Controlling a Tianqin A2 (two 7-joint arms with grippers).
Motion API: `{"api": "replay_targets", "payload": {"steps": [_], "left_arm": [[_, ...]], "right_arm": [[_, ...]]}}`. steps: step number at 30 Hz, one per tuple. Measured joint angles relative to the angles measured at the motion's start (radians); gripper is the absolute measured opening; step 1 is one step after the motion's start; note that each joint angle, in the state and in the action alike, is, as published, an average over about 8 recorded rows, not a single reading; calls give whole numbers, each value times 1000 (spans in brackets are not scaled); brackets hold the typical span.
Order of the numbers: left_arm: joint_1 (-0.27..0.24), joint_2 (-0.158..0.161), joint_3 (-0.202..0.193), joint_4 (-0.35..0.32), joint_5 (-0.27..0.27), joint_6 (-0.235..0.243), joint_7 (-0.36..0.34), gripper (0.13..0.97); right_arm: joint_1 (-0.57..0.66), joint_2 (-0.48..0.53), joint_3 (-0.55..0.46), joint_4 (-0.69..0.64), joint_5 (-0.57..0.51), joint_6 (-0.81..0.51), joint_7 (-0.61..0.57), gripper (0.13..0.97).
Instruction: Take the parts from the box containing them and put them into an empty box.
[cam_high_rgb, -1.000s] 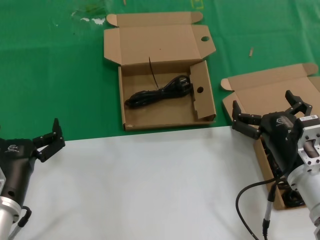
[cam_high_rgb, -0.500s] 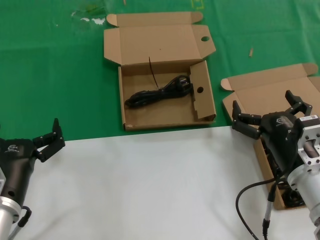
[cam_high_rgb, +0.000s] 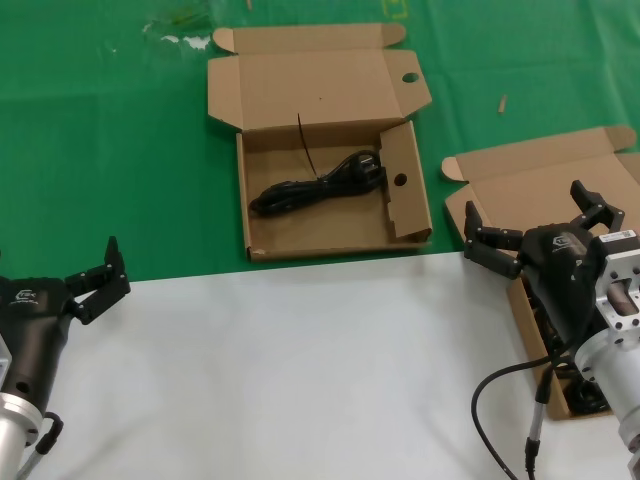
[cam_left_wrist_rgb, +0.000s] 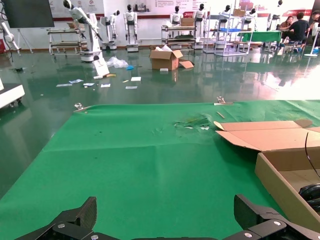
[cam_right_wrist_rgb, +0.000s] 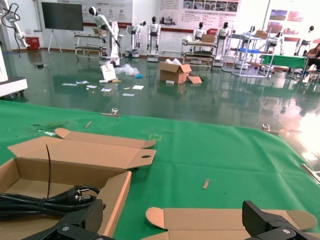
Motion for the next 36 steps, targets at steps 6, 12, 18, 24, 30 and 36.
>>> {"api": "replay_targets", "payload": {"steps": [6,12,18,24,30,36], "left_arm": [[0,0,0,0,0,0,0,966],[0,0,0,0,0,0,0,966],[0,0,0,0,0,0,0,966],[0,0,0,0,0,0,0,966],[0,0,0,0,0,0,0,966],[0,0,0,0,0,0,0,966]], "right_arm": [[0,0,0,0,0,0,0,966],[0,0,0,0,0,0,0,966],[0,0,0,0,0,0,0,966],[0,0,0,0,0,0,0,966],[0,0,0,0,0,0,0,966],[0,0,0,0,0,0,0,966]]}}
